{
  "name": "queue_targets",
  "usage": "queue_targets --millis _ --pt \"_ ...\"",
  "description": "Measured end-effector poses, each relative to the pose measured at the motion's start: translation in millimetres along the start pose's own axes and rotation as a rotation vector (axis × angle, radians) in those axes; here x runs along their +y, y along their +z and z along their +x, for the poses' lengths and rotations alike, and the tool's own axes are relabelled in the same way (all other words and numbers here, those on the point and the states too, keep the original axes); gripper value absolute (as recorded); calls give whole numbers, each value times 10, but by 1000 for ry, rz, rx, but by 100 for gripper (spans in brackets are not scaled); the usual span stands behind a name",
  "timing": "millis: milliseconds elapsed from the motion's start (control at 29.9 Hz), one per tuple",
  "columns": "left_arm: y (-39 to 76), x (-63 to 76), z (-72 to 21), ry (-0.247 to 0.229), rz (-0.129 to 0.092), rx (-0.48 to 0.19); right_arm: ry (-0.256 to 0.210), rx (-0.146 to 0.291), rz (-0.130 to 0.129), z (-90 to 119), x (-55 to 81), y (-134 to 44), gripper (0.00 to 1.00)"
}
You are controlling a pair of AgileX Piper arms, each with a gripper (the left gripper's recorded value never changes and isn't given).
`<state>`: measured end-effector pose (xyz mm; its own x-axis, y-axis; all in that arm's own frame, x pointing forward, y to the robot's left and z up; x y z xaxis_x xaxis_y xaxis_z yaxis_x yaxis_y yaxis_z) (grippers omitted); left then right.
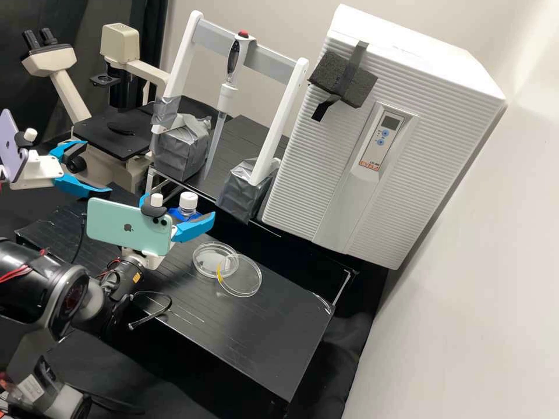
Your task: Close the bottle
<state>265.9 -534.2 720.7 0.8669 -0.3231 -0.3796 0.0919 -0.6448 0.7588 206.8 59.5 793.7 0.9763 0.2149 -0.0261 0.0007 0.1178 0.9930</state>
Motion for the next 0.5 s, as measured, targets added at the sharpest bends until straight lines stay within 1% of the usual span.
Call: queue_targets --millis 33,134,167,200,267,301,367,401,467,501 --pt "-2 1 1 3 6 15 3 -1 24 -9 9 13 100" --pt "15 0 3 5 18 25 7 -6 47 -13 17 27 100" --pt "27 -1 4 5 12 27 6 -6 51 -13 18 29 100" --pt "28 -1 4 6 9 30 2 -3 50 -18 12 29 100" --pt "50 -4 5 5 15 25 -6 3 46 -24 3 25 100" --pt "62 -10 2 2 32 21 -6 3 46 -24 3 25 100" --pt "85 -10 -1 8 41 15 -10 7 44 -24 0 21 100" --pt "92 -13 -11 15 47 15 -10 7 44 -24 0 21 100" --pt "102 -7 -27 36 50 19 -11 8 43 -24 -1 19 100" --pt "113 4 -35 56 59 18 -11 8 43 -24 -1 19 100"
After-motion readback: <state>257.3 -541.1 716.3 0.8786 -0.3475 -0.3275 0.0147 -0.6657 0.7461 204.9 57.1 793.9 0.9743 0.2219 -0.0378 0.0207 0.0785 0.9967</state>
